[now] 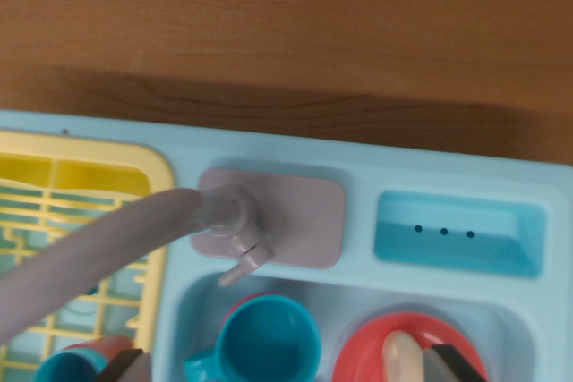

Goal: Pick detergent from the sink

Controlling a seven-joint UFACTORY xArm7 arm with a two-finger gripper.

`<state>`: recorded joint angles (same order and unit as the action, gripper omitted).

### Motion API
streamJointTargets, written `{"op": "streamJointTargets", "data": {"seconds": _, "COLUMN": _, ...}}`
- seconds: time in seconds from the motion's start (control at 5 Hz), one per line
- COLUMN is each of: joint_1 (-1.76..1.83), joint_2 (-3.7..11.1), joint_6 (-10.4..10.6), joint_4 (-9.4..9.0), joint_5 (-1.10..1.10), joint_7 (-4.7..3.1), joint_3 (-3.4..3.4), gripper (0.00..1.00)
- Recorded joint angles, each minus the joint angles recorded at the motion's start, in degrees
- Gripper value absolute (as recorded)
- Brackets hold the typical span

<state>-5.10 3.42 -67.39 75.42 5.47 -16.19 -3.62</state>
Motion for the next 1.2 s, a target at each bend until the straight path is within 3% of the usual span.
{"op": "streamJointTargets", "data": {"seconds": 0.2, "joint_1": -0.31, "joint_2": 0.7, "joint_6": 2.7, "joint_4": -2.04, "joint_5": 0.48, "joint_7": -1.89, "joint_3": -0.36, "gripper": 0.0}}
{"op": "streamJointTargets", "data": {"seconds": 0.4, "joint_1": -0.31, "joint_2": 0.7, "joint_6": 2.7, "joint_4": -2.04, "joint_5": 0.48, "joint_7": -1.89, "joint_3": -0.36, "gripper": 0.0}}
{"op": "streamJointTargets", "data": {"seconds": 0.6, "joint_1": -0.62, "joint_2": 1.39, "joint_6": 5.4, "joint_4": -4.08, "joint_5": 0.96, "joint_7": -3.78, "joint_3": -0.72, "gripper": 0.0}}
{"op": "streamJointTargets", "data": {"seconds": 0.8, "joint_1": -0.62, "joint_2": 1.39, "joint_6": 5.4, "joint_4": -4.08, "joint_5": 0.96, "joint_7": -3.78, "joint_3": -0.72, "gripper": 0.0}}
{"op": "streamJointTargets", "data": {"seconds": 1.0, "joint_1": -0.93, "joint_2": 2.09, "joint_6": 8.2, "joint_4": -6.11, "joint_5": 1.44, "joint_7": -5.66, "joint_3": -1.08, "gripper": 0.0}}
{"op": "streamJointTargets", "data": {"seconds": 1.2, "joint_1": -0.93, "joint_2": 2.09, "joint_6": 8.2, "joint_4": -6.11, "joint_5": 1.44, "joint_7": -5.66, "joint_3": -1.08, "gripper": 0.0}}
